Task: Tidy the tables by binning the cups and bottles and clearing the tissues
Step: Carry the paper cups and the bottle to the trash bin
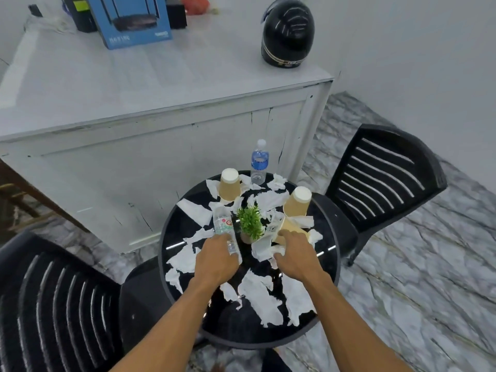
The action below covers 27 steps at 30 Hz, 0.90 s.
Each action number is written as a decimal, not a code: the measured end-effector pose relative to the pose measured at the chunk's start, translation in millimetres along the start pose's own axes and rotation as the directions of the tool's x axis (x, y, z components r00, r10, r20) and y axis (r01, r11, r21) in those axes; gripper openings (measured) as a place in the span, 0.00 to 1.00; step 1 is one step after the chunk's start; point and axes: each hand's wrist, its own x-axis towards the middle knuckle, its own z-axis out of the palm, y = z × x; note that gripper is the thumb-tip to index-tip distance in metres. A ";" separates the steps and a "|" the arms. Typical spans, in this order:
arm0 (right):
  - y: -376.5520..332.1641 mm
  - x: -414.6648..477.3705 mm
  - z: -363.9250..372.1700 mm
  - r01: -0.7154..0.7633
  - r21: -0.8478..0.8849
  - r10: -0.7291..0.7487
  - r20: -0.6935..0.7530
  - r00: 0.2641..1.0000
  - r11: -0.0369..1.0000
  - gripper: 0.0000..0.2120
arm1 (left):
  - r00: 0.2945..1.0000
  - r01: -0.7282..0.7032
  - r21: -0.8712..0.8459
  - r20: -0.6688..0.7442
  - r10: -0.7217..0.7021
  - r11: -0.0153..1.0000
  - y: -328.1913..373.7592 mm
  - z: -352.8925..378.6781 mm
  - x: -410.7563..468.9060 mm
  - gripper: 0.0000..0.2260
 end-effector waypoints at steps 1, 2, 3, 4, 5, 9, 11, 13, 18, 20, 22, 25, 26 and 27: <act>3.6 10.2 -1.5 0.011 -0.017 -0.011 0.001 1.000 1.000 0.29 | 1.000 0.024 -0.017 -0.018 -0.024 1.000 2.2 3.2 7.5 0.22; 8.9 22.8 -3.1 0.028 -0.037 -0.028 0.003 1.000 0.999 0.30 | 0.998 0.056 -0.036 -0.034 -0.057 0.998 5.0 8.7 17.2 0.22; 14.3 34.7 -4.1 0.045 -0.055 -0.044 0.008 0.999 0.997 0.31 | 0.994 0.093 -0.054 -0.047 -0.095 0.994 7.5 14.5 24.9 0.22; 20.4 47.2 -5.6 0.067 -0.073 -0.066 0.009 0.998 0.995 0.32 | 0.989 0.132 -0.078 -0.056 -0.137 0.988 11.0 20.2 32.2 0.24; 27.1 59.1 -5.9 0.080 -0.085 -0.079 0.014 0.997 0.993 0.33 | 0.983 0.167 -0.098 -0.060 -0.173 0.981 14.3 25.8 38.3 0.26; 49.4 91.6 -0.2 0.097 -0.117 -0.089 0.077 0.993 0.988 0.40 | 0.949 0.288 -0.099 -0.101 -0.298 0.952 22.1 46.8 57.6 0.29; 58.7 102.1 5.4 0.125 -0.152 -0.105 0.135 0.985 0.980 0.44 | 0.916 0.368 -0.113 -0.128 -0.380 0.923 23.1 54.8 65.3 0.32; 64.2 108.5 10.2 0.135 -0.158 -0.111 0.148 0.983 0.978 0.46 | 0.890 0.412 -0.109 -0.162 -0.426 0.904 24.6 60.7 70.5 0.33; 71.8 118.9 15.3 0.116 -0.139 -0.099 0.119 0.988 0.983 0.38 | 0.840 0.505 -0.082 -0.184 -0.511 0.859 26.5 72.6 78.6 0.36; 70.3 120.5 14.1 0.115 -0.131 -0.097 0.139 0.986 0.985 0.37 | 0.824 0.522 -0.104 -0.196 -0.532 0.846 24.6 75.5 80.6 0.31; 67.9 121.1 12.8 0.121 -0.101 -0.108 0.130 0.986 0.987 0.37 | 0.820 0.515 -0.129 -0.214 -0.531 0.847 22.9 76.7 80.0 0.27; 60.9 120.1 7.6 0.131 -0.059 -0.125 0.097 0.987 0.990 0.39 | 0.817 0.495 -0.143 -0.260 -0.515 0.857 22.5 74.5 72.4 0.26; 57.6 118.8 5.2 0.133 -0.049 -0.128 0.088 0.988 0.990 0.39 | 0.814 0.486 -0.150 -0.281 -0.508 0.861 22.6 73.0 68.6 0.26; 54.5 117.2 3.1 0.136 -0.037 -0.133 0.076 0.988 0.990 0.39 | 0.810 0.479 -0.160 -0.298 -0.505 0.863 22.7 71.4 64.3 0.26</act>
